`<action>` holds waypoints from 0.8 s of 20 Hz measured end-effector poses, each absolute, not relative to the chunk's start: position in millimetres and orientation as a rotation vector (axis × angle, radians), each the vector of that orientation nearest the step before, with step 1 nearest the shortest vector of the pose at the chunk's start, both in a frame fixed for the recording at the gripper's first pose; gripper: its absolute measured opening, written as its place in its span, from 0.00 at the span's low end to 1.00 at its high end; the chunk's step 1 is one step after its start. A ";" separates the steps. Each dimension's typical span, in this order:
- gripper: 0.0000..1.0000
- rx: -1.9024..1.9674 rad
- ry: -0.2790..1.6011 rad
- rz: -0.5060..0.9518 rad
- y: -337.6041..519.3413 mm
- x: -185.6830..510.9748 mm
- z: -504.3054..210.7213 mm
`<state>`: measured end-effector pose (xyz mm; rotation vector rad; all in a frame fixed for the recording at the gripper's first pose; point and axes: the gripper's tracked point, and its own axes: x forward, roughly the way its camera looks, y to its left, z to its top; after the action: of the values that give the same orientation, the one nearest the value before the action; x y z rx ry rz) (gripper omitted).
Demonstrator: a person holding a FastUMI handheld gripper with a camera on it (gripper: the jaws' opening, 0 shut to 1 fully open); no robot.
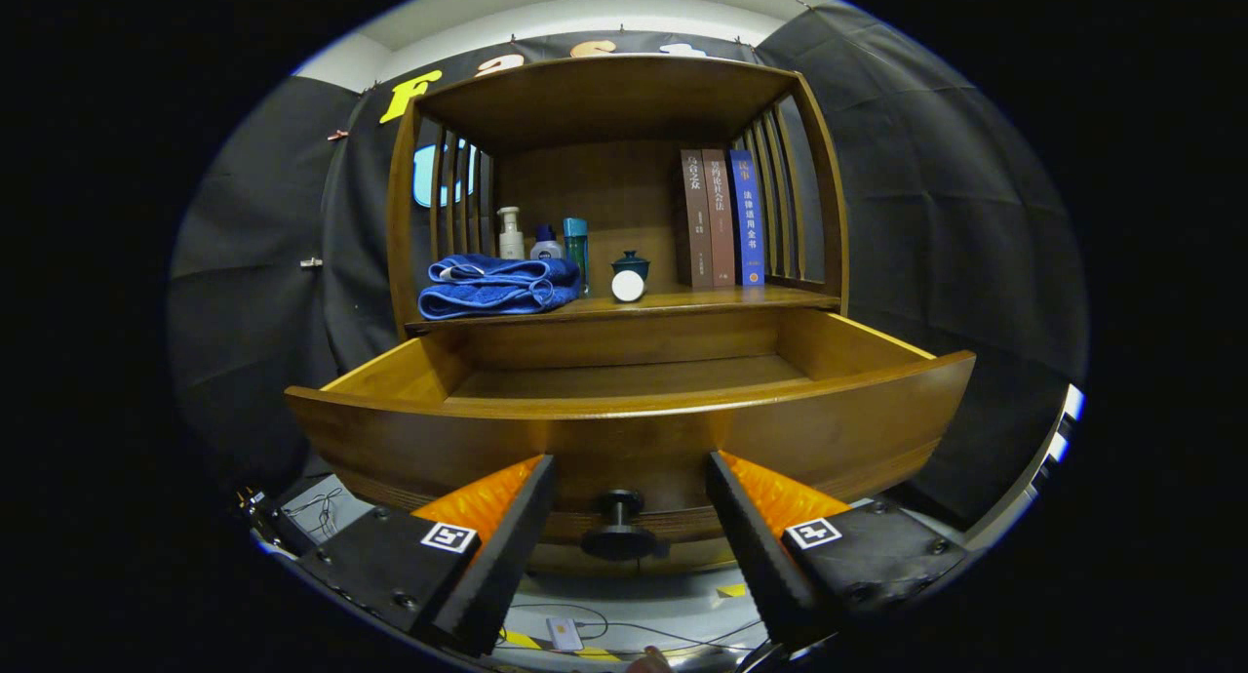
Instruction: Pull open the drawer, take out the items inside it, and place them on the countertop above the cabinet.
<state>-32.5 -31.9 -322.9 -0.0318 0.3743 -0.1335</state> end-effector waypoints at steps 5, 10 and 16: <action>0.99 -0.039 0.379 -0.130 -34.3 -8.4 -325.5; 0.99 -0.033 0.355 -0.141 -33.5 29.6 -324.3; 0.99 -0.025 0.346 -0.147 -37.2 72.2 -332.9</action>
<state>72.2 -37.2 -332.9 -0.0251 0.3457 -0.1467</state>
